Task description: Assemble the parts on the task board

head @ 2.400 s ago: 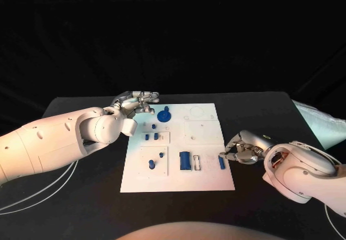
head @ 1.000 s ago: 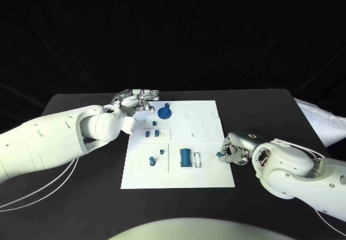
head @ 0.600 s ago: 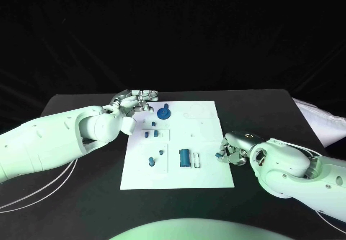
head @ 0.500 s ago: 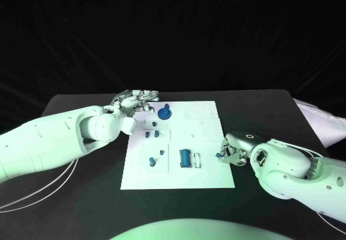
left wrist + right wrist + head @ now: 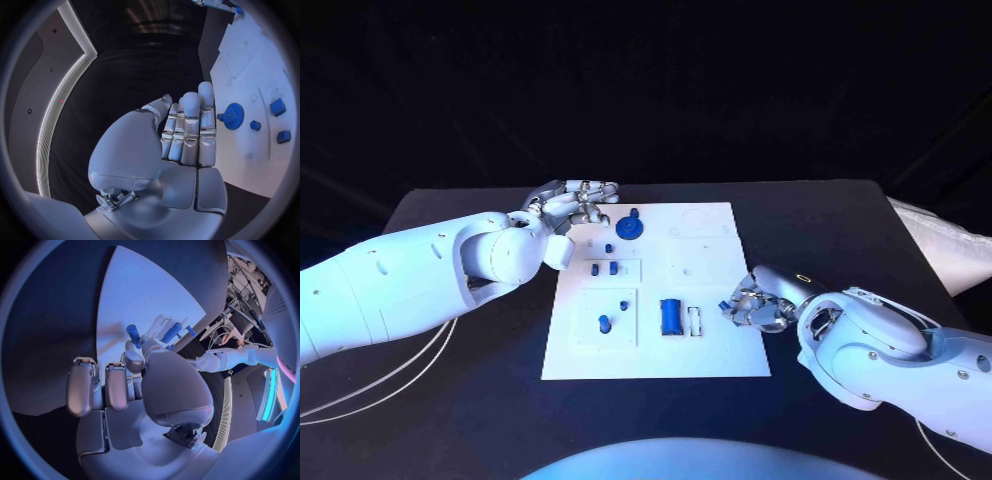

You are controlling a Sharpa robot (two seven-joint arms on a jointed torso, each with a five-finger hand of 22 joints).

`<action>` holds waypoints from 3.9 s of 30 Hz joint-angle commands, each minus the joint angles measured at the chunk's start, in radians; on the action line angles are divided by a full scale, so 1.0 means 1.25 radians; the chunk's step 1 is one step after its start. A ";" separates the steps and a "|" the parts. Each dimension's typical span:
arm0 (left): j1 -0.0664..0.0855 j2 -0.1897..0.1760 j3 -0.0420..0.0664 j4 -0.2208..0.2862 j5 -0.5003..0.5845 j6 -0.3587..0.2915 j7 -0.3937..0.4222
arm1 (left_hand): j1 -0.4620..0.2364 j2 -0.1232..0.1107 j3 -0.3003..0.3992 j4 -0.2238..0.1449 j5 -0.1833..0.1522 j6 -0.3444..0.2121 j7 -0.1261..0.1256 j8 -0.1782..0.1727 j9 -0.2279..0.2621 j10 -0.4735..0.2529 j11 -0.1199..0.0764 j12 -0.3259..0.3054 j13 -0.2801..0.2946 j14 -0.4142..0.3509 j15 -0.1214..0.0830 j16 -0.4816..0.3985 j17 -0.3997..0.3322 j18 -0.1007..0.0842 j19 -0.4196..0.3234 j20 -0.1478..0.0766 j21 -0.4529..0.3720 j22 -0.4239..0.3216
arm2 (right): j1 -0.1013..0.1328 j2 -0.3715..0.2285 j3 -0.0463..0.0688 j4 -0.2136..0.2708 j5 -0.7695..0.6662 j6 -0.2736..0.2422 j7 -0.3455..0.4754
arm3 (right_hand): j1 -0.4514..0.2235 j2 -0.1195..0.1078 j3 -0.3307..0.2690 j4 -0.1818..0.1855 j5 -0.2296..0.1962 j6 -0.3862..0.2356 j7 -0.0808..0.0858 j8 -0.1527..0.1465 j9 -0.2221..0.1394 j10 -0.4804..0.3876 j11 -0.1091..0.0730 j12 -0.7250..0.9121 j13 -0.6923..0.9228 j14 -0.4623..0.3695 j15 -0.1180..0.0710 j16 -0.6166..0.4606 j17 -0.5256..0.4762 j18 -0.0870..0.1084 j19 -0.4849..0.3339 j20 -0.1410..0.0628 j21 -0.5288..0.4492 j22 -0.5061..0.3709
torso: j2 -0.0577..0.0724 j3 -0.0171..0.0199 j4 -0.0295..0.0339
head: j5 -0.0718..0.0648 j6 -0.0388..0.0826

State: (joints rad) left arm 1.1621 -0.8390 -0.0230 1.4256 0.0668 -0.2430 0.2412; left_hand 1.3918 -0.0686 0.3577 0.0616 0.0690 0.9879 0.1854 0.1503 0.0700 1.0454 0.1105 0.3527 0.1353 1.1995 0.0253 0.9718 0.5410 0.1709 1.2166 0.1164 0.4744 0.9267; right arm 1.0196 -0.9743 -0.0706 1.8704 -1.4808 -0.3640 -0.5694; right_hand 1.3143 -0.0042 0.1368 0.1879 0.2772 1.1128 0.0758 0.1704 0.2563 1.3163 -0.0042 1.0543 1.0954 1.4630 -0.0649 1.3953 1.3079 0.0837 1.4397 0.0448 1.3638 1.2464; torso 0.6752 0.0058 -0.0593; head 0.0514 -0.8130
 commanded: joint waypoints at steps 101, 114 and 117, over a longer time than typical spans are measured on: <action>0.000 0.008 0.001 -0.003 -0.009 0.029 -0.003 | -0.004 0.005 -0.006 -0.001 -0.003 -0.009 0.001 0.007 -0.001 -0.010 -0.001 0.007 0.001 -0.010 0.000 0.002 -0.003 0.008 0.002 0.006 -0.008 -0.003 | -0.003 0.091 0.000 -0.037 0.127 0.054 0.001 | -0.170 0.022 -0.084 0.082 0.115 0.037 -0.017 0.039 0.026 0.063 -0.012 0.078 0.102 0.060 -0.015 0.022 0.070 -0.016 0.011 -0.014 0.019 0.024 | 0.001 0.0021 -0.0016 | 0.008 -0.009; 0.000 0.007 0.001 -0.003 -0.009 0.027 -0.003 | -0.003 0.006 -0.005 -0.002 -0.003 -0.010 0.001 0.008 -0.001 -0.010 -0.001 0.007 0.001 -0.010 0.000 0.002 -0.003 0.008 0.002 0.006 -0.008 -0.004 | -0.003 0.067 0.001 -0.018 0.106 0.051 -0.002 | -0.187 0.020 -0.105 0.082 0.121 0.036 -0.017 0.041 0.028 0.063 -0.012 0.074 0.103 0.060 -0.015 0.023 0.070 -0.016 0.011 -0.014 0.019 0.025 | -0.001 0.0014 -0.0016 | 0.007 -0.008; 0.000 0.008 0.001 -0.004 -0.009 0.027 -0.003 | -0.003 0.006 -0.005 -0.002 -0.003 -0.010 0.001 0.008 -0.001 -0.010 -0.001 0.007 0.001 -0.010 0.000 0.002 -0.003 0.008 0.002 0.006 -0.008 -0.004 | -0.003 0.063 0.001 -0.018 0.105 0.052 0.001 | -0.183 0.019 -0.107 0.079 0.118 0.035 -0.017 0.041 0.028 0.062 -0.012 0.073 0.103 0.060 -0.015 0.022 0.070 -0.016 0.011 -0.014 0.019 0.025 | -0.001 0.0014 -0.0011 | 0.006 -0.007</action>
State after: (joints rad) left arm 1.1617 -0.8310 -0.0230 1.4199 0.0596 -0.2265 0.2323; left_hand 1.3918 -0.0686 0.3550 0.0588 0.0690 0.9843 0.1890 0.1544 0.0700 1.0383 0.1104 0.3565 0.1359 1.1924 0.0251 0.9718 0.5380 0.1708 1.2202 0.1199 0.4708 0.9237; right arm 1.0169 -0.8942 -0.0698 1.8465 -1.3276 -0.3101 -0.5771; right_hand 1.0897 0.0236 0.0066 0.2866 0.4240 1.1541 0.0570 0.2164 0.2897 1.3895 -0.0202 1.1449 1.2238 1.4665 -0.0754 1.4202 1.3077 0.0840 1.4539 0.0305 1.3831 1.2758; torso 0.6744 0.0078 -0.0615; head 0.0601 -0.8230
